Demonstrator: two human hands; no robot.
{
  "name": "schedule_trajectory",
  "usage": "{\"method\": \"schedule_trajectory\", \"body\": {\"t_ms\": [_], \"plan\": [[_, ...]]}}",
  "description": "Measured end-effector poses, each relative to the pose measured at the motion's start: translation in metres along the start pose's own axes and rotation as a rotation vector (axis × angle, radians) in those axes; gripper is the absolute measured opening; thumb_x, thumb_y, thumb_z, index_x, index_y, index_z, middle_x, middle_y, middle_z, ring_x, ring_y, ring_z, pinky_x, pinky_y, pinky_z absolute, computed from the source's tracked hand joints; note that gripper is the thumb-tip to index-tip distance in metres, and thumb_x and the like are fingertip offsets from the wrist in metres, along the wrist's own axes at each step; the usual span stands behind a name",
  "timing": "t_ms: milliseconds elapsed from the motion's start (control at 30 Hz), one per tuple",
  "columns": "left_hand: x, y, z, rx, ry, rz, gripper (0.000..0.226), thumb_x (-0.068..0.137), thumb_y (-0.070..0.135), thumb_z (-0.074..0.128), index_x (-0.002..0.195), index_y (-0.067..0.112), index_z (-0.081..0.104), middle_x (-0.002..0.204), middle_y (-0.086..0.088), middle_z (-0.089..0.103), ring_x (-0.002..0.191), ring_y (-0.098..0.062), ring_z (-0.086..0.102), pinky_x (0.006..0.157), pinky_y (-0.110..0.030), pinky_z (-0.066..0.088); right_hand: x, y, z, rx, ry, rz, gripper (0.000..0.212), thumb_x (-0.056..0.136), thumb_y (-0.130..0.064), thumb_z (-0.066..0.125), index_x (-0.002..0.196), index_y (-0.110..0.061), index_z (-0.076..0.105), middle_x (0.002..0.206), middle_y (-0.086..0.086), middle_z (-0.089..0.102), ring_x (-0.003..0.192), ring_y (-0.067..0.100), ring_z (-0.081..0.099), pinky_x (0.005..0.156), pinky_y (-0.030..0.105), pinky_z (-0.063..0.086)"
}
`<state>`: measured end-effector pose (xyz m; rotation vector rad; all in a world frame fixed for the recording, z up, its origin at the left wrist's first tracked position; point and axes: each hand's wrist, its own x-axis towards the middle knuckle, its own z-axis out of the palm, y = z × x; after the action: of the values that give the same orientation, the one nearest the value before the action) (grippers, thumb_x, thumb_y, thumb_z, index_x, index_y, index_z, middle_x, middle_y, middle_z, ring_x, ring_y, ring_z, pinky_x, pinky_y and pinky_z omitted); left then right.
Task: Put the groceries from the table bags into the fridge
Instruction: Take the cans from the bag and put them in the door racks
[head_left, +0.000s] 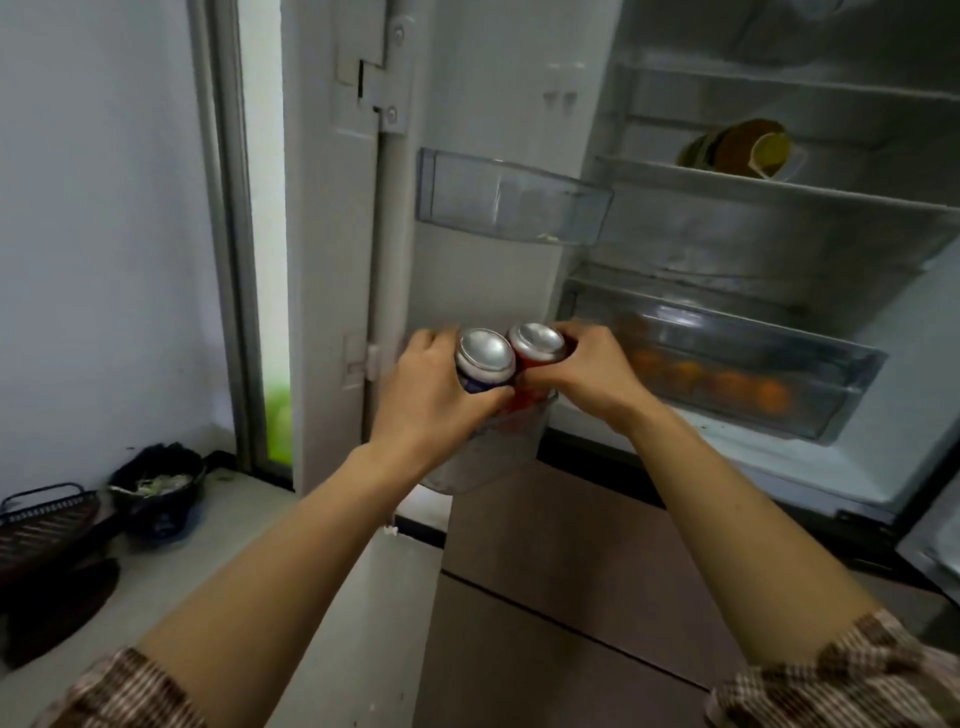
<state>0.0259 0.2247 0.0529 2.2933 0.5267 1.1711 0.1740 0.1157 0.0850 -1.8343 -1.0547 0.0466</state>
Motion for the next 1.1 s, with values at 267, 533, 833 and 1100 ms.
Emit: {"method": "schedule_trajectory", "body": {"t_ms": [267,533,833,1100], "plan": [[-0.003,0.002,0.011,0.176,-0.017,-0.12,0.079,0.073,0.047,0.075,0.135,0.016,0.04,0.121,-0.014,0.058,0.111,-0.032,0.056,0.084,-0.037,0.046,0.015,0.021,0.013,-0.079,-0.067,0.04,0.052,0.049,-0.036,0.088,0.098,-0.024,0.076,0.087,-0.005,0.075,0.083,0.01,0.07,0.075,0.033,0.059],[-0.006,0.006,0.015,0.227,0.014,-0.138,0.052,0.081,0.038,0.072,0.12,0.01,0.05,0.119,-0.011,0.058,0.108,-0.029,0.055,0.08,-0.028,0.038,0.015,0.027,0.02,0.036,-0.103,-0.002,0.047,0.06,-0.029,0.086,0.103,-0.018,0.071,0.093,-0.001,0.074,0.088,0.012,0.069,0.081,0.032,0.056],[-0.019,0.011,0.011,0.338,0.019,-0.057,0.055,0.089,0.036,0.061,0.137,0.013,0.045,0.136,-0.006,0.048,0.12,-0.024,0.047,0.094,-0.028,0.037,0.002,0.027,0.019,-0.045,-0.077,-0.059,0.056,0.07,-0.033,0.077,0.123,-0.022,0.061,0.122,0.009,0.061,0.12,0.025,0.051,0.1,0.041,0.046],[-0.035,0.01,-0.022,0.31,0.062,-0.018,0.042,0.09,0.031,0.058,0.13,0.017,0.054,0.134,-0.002,0.052,0.12,-0.018,0.05,0.093,-0.024,0.038,-0.023,-0.009,0.032,-0.109,0.013,-0.204,0.049,0.082,-0.027,0.07,0.128,-0.016,0.059,0.126,0.006,0.059,0.123,0.022,0.048,0.102,0.042,0.044]]}}
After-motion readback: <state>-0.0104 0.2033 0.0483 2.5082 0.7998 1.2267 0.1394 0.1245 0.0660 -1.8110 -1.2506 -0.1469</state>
